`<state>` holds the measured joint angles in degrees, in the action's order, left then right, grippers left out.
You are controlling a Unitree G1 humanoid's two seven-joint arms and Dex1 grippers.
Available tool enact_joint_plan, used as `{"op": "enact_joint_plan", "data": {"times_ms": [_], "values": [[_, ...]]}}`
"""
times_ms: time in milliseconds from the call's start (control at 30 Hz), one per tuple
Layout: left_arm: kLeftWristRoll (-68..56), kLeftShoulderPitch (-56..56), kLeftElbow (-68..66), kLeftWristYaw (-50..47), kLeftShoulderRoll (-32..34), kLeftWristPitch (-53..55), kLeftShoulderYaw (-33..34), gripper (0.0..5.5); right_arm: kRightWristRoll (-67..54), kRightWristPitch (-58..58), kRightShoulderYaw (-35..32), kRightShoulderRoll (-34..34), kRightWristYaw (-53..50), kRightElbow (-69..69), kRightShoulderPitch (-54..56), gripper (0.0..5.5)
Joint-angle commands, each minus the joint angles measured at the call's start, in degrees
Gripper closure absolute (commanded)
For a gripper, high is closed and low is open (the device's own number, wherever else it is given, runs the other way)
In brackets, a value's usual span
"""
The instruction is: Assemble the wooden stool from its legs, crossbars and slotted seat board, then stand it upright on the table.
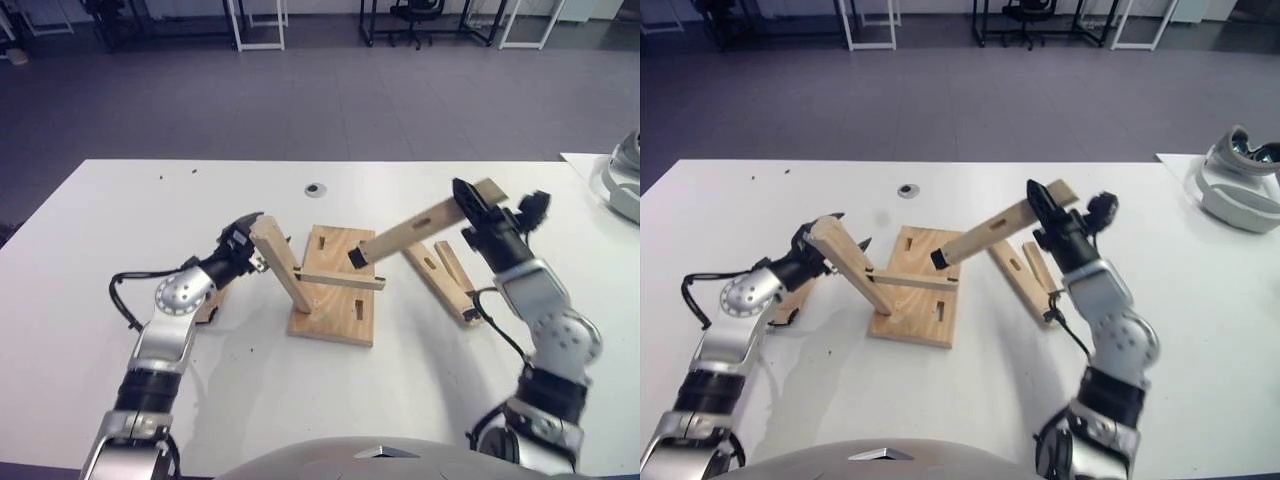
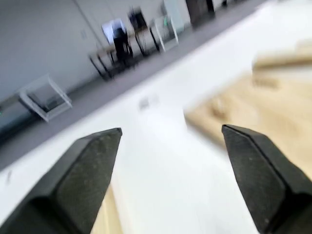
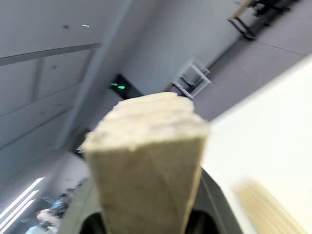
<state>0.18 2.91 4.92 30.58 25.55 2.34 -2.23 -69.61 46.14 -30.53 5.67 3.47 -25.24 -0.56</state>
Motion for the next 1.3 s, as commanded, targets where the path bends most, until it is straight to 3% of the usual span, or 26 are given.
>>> {"op": "enact_joint_plan", "data": {"times_ms": [33, 367, 567, 767, 867, 1033, 1300], "values": [[6.1, 6.5, 5.5, -3.1, 1.5, 5.9, -2.1, 1.74, -7.4, 0.5, -0.4, 0.6, -7.4, -6.3, -6.8, 4.50], [7.0, 5.8, 13.5, 2.4, 1.1, 23.3, -10.1, 1.74, -6.1, -5.8, 6.9, -0.7, -15.9, -7.9, -8.9, 4.50], [2.4, 6.2, 20.7, 5.0, 0.8, 32.2, -12.1, 1.74, 3.3, -6.9, 8.4, 6.5, -17.2, -13.0, -11.0, 4.50], [0.7, 5.4, 23.0, 2.1, -2.4, 34.7, -12.6, 1.74, 8.0, -6.7, 10.0, 14.0, -16.2, -12.8, -8.1, 4.50], [-2.4, 4.1, 24.8, 1.5, -5.0, 36.2, -11.8, 1.74, 15.8, -6.6, 15.7, 17.1, -15.3, -14.7, -7.1, 4.49], [-5.0, 1.5, 26.0, 0.8, -6.4, 37.6, -11.5, 1.74, 21.9, -8.0, 20.6, 17.8, -11.7, -14.6, -12.2, 4.48], [-6.2, -0.1, 25.7, -0.9, -7.5, 37.5, -13.2, 1.74, 26.4, -4.2, 27.1, 20.0, -10.2, -11.9, -9.4, 4.43]]}}
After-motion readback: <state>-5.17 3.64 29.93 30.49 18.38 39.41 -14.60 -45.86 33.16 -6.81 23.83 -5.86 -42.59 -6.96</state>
